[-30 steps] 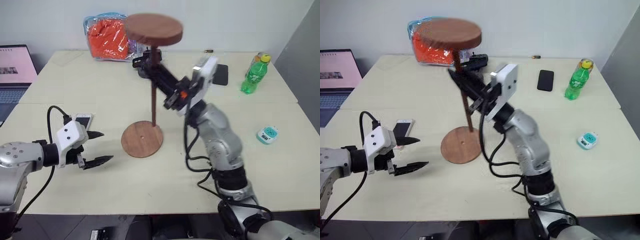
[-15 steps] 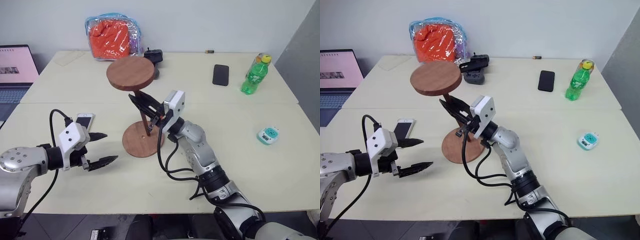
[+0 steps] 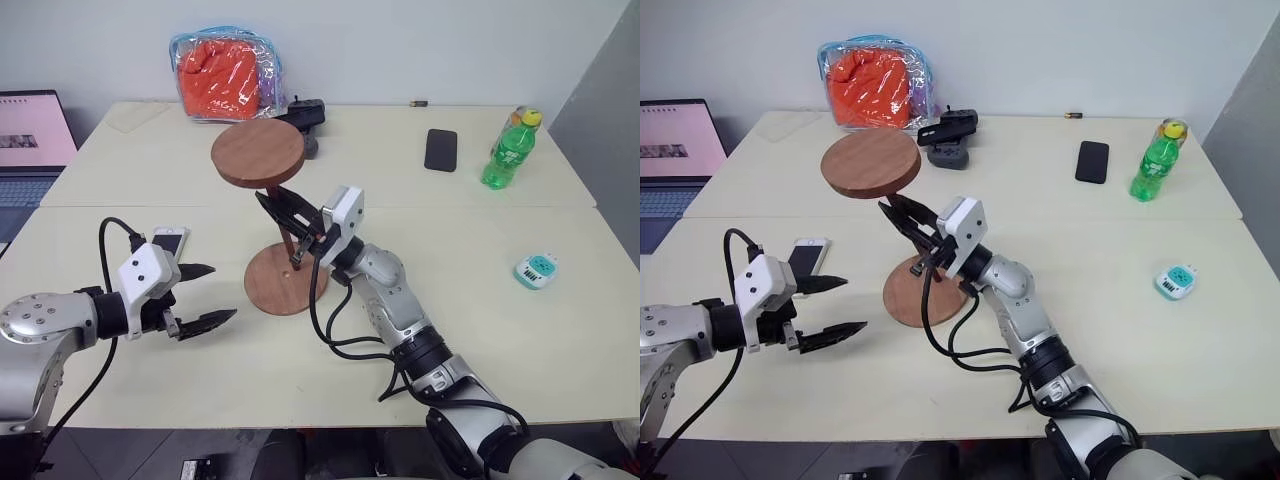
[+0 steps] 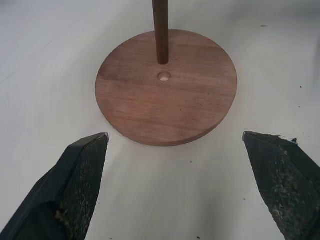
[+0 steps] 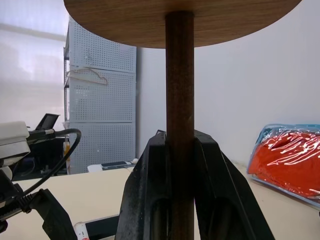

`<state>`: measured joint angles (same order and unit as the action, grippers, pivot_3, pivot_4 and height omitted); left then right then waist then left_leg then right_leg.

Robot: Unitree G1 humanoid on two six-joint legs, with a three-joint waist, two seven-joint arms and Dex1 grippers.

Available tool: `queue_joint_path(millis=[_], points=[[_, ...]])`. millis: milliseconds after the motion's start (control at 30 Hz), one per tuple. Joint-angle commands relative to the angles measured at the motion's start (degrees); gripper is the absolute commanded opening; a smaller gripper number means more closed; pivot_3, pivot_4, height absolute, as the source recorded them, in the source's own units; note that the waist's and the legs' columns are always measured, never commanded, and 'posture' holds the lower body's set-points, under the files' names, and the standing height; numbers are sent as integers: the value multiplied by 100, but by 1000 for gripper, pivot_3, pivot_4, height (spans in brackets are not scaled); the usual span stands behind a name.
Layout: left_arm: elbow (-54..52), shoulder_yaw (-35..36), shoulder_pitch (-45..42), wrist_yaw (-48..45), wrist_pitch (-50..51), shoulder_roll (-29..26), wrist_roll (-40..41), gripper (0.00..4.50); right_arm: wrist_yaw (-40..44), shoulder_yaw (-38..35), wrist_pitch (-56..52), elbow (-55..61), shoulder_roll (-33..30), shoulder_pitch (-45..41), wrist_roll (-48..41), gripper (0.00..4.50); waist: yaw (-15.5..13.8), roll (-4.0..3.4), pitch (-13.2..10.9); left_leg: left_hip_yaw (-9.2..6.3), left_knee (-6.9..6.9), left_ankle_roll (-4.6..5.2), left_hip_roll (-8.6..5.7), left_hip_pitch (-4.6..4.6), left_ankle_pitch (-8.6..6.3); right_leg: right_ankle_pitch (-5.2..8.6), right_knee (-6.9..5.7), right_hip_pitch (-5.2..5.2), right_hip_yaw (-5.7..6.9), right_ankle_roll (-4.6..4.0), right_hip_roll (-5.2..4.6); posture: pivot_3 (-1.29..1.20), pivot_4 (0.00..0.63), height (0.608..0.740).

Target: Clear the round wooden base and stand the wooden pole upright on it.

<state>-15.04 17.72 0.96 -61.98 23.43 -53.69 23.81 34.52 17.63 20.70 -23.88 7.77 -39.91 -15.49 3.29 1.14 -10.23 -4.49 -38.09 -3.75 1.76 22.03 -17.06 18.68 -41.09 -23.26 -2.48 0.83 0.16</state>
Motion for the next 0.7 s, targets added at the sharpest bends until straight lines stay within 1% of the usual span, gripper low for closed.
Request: queue_joint_path(millis=[33, 233, 433, 567, 700], points=[[-170, 174, 35, 12, -4, -85, 78, 4500, -40, 130, -122, 258, 1010, -324, -243, 223, 0, 0, 0, -1, 0, 0, 1, 0, 0, 0, 0, 0, 0, 0, 0, 0, 150, 740], [-182, 186, 56, 32, -7, -96, 87, 4500, -228, 197, -691, 544, 1003, -425, -536, 223, -4, 0, 0, -4, 0, 0, 2, 0, 0, 0, 0, 0, -1, 0, -1, 0, 150, 740], [-77, 128, -30, 38, -46, -86, 63, 4500, -345, -19, -1461, 726, 723, -939, -747, 223, 1, -1, -1, -5, 0, 0, 1, 0, 0, 0, -2, 0, 0, 0, -1, 0, 150, 740], [0, 73, -120, 49, -72, -66, 39, 4500, -255, -371, -2011, 517, 502, -1641, -982, 223, 2, -3, -2, -7, 1, 0, 0, 1, 0, 0, -1, -1, 1, 0, -1, 0, 150, 740], [60, 65, -139, 82, -126, -11, 8, 4500, -166, -815, -2203, 24, 391, -2396, -1130, 223, 7, -3, -2, -7, 3, 0, -1, 0, 0, 0, 0, -2, 5, 0, 0, 0, 150, 740]])
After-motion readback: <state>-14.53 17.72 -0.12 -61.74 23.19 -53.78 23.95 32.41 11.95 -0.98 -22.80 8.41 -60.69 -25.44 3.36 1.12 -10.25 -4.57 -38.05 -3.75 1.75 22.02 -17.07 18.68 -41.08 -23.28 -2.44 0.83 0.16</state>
